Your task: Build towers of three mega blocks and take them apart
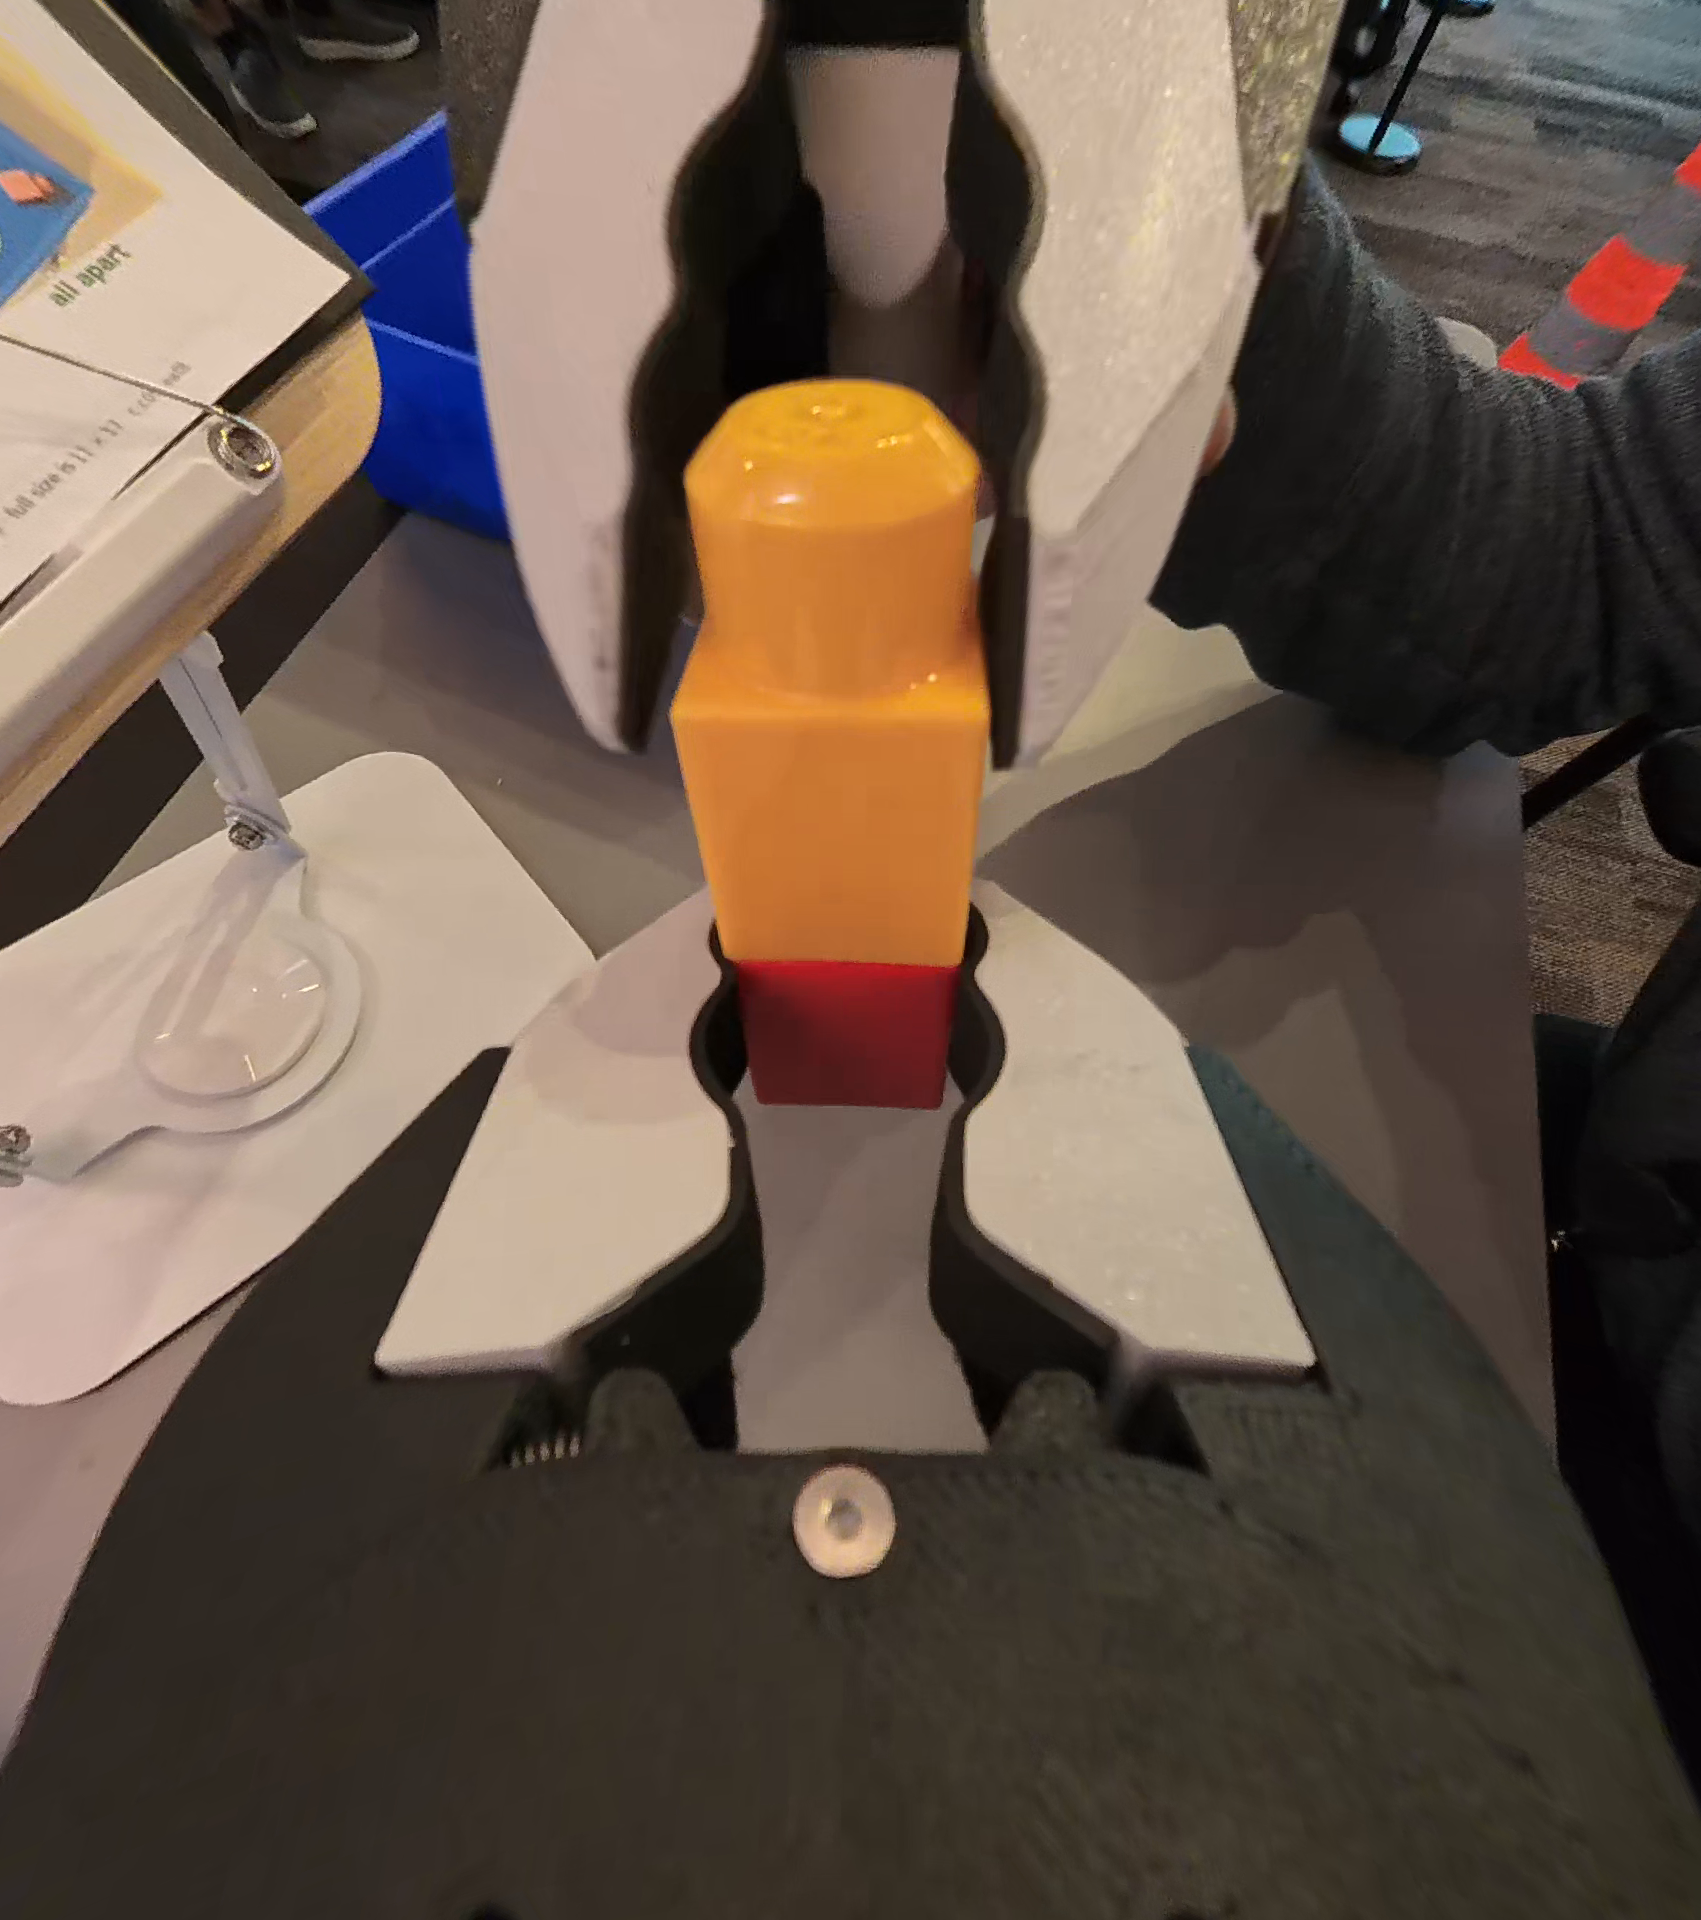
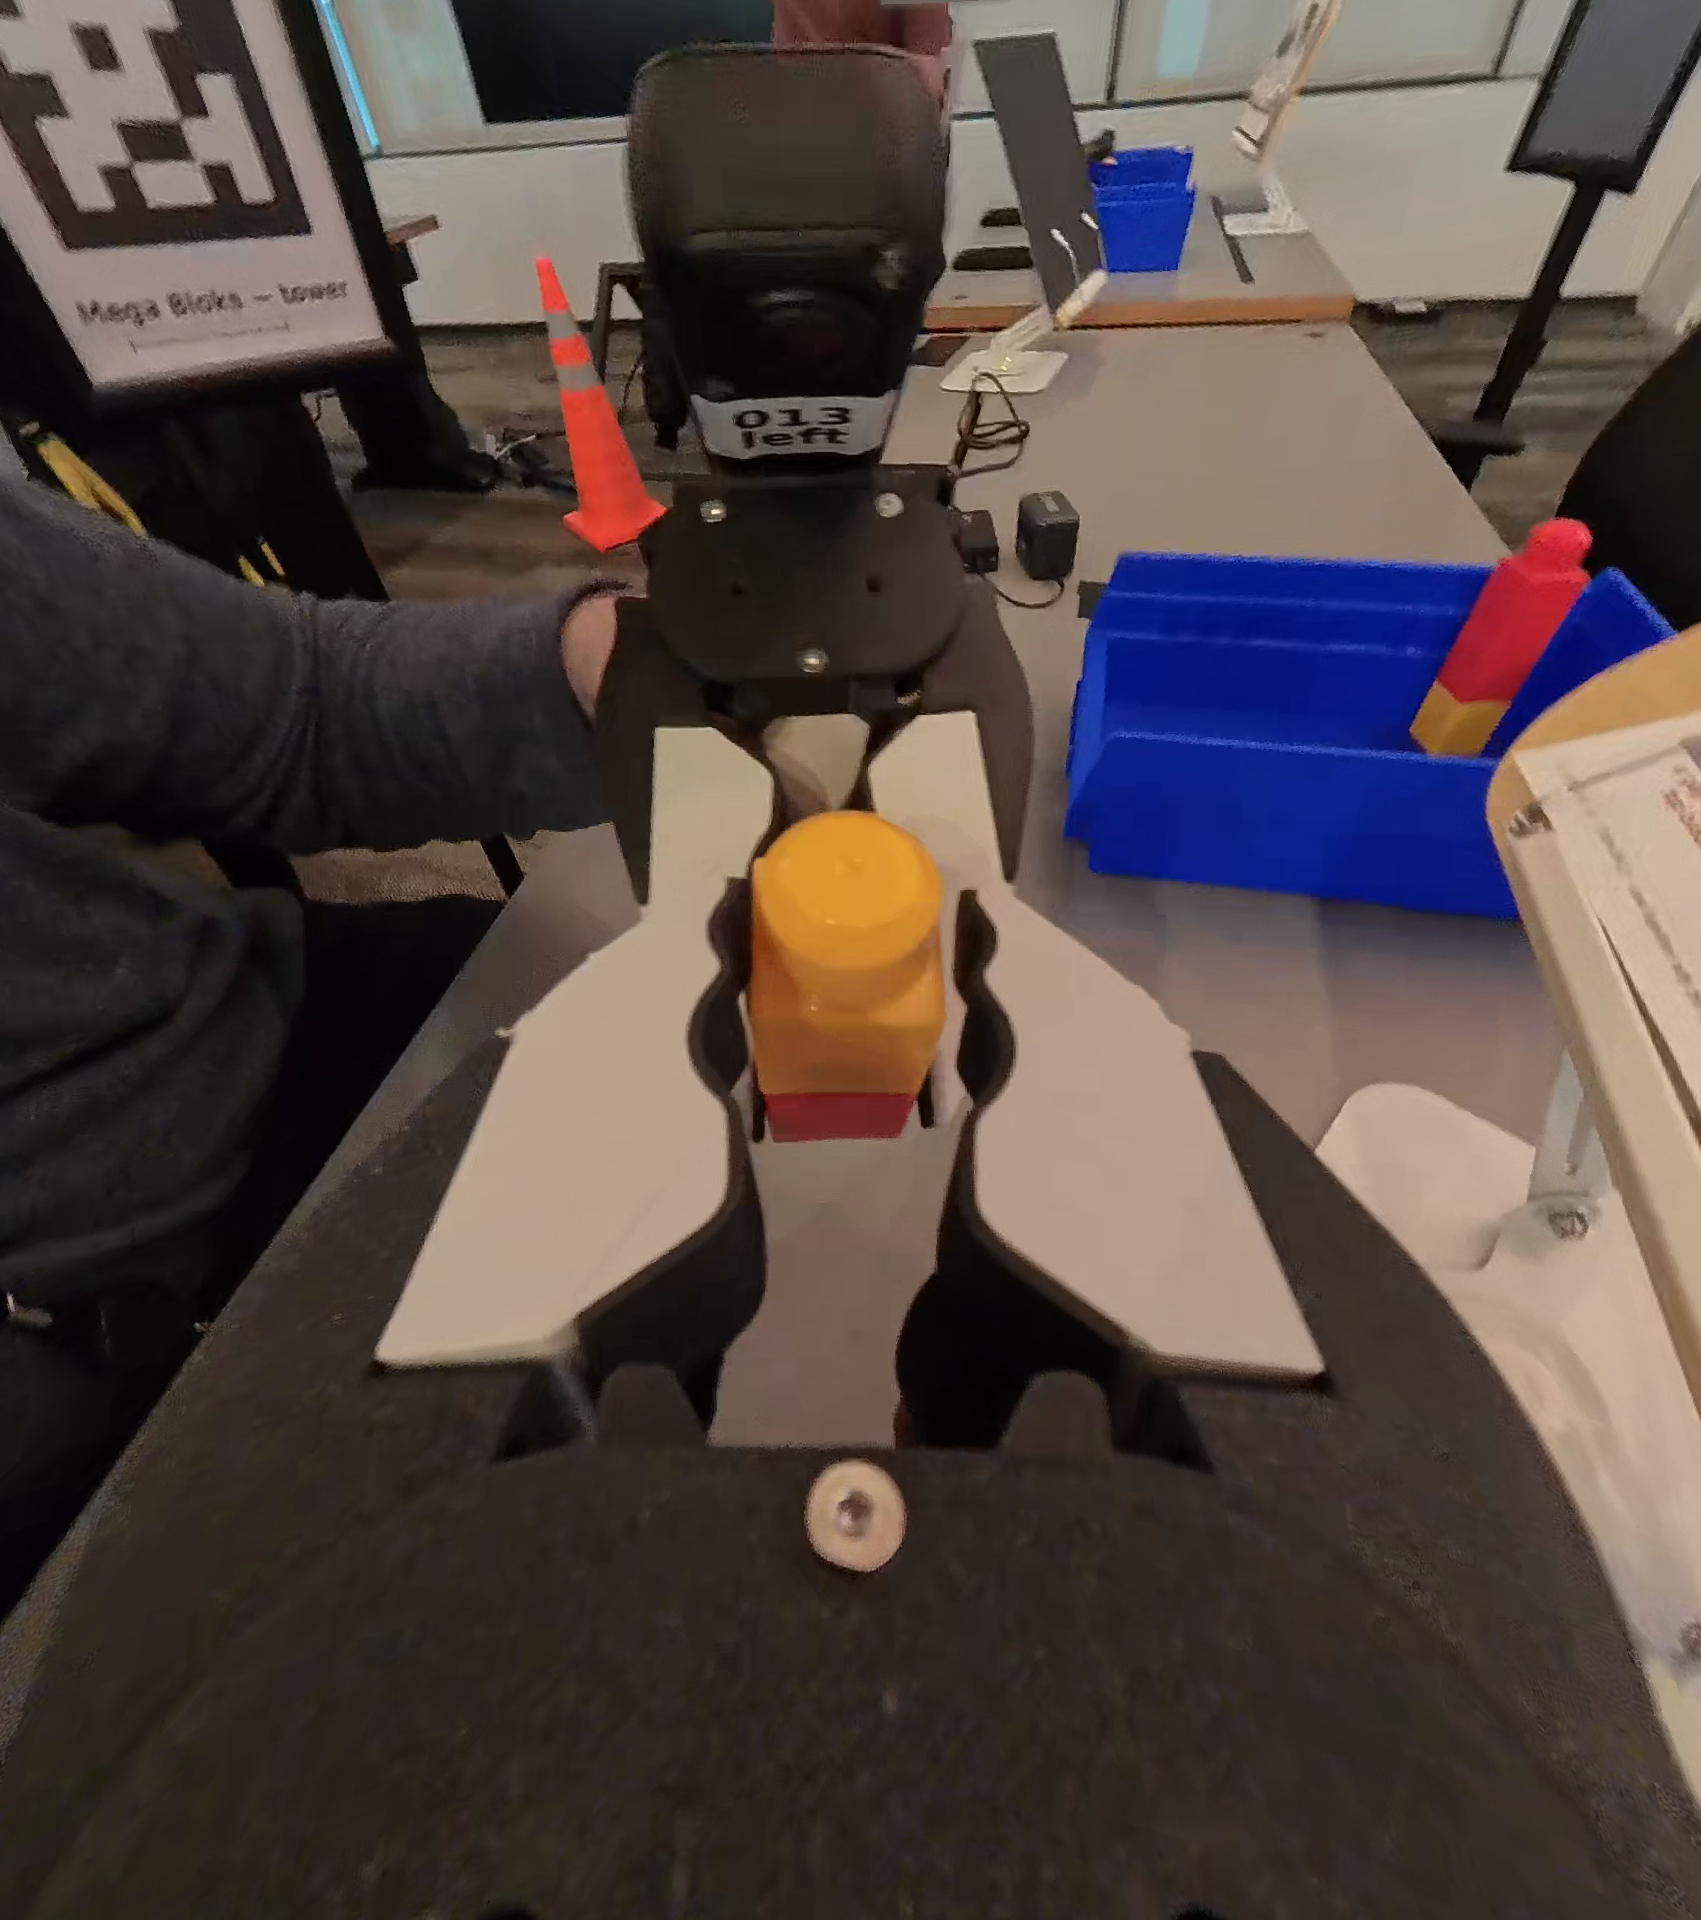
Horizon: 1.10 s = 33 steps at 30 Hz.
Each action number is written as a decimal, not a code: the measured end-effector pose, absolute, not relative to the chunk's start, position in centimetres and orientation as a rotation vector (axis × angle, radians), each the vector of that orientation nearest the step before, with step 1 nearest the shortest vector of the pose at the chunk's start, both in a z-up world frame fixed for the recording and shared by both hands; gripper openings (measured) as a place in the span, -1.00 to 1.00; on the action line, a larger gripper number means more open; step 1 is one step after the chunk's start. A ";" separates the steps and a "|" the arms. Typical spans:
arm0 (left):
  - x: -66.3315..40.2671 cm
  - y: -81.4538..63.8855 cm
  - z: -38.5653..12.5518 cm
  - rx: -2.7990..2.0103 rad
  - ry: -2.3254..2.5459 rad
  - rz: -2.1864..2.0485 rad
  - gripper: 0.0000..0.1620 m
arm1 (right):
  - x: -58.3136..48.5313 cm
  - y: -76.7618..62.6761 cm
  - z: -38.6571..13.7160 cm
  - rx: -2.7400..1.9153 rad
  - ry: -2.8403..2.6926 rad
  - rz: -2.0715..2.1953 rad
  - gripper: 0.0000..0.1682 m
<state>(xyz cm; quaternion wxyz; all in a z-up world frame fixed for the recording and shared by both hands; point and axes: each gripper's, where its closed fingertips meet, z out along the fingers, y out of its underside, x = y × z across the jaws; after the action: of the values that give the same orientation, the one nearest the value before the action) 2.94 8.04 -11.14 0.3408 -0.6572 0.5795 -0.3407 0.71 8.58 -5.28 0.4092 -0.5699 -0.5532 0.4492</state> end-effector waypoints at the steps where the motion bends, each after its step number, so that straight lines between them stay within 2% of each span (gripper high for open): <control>1: 2.9 8.1 -11.3 -1.720 1.516 -0.869 -0.56 | 0.6 8.4 -5.4 -1.423 -1.409 1.120 -0.59; 7: 2.8 8.1 -10.2 -1.711 1.448 -0.946 -0.56 | 1.1 8.8 -4.3 -1.404 -1.377 1.065 -0.60; 10: 2.1 8.4 -12.3 -1.773 1.538 -0.778 -0.55 | 2.3 9.1 -1.3 -1.324 -1.237 1.170 -0.60; 15: 2.2 8.0 -12.8 -1.771 1.533 -0.797 -0.56 | 8.8 12.8 -0.5 -1.425 -1.109 0.922 -0.60; 23: 2.4 7.9 -13.4 -1.782 1.530 -0.820 -0.56 | 28.6 21.2 -7.9 -1.962 -0.636 0.396 -0.55; 24: 2.5 7.9 -13.5 -1.782 1.531 -0.819 -0.56 | 30.9 21.6 -8.5 -1.987 -0.570 0.343 -0.50; 26: 2.7 8.0 -13.4 -1.778 1.517 -0.827 -0.56 | 33.7 21.8 -9.1 -2.032 -0.465 0.298 -0.26; 27: 2.9 8.0 -13.4 -1.775 1.509 -0.840 -0.56 | 34.2 21.7 -9.0 -2.033 -0.451 0.291 -0.22; 29: 3.4 8.2 -13.2 -1.765 1.489 -0.847 -0.56 | 32.7 21.1 -8.1 -1.991 -0.523 0.328 -0.31; 33: 4.2 8.3 -12.5 -1.740 1.461 -0.861 -0.56 | 22.6 17.7 -5.1 -1.789 -0.904 0.578 -0.43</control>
<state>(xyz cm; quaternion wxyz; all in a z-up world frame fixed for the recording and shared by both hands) 4.15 8.32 -12.53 0.3486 -0.6711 0.5638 -0.3320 22.59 17.69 -5.06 0.5035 -0.7409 -0.3745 0.2395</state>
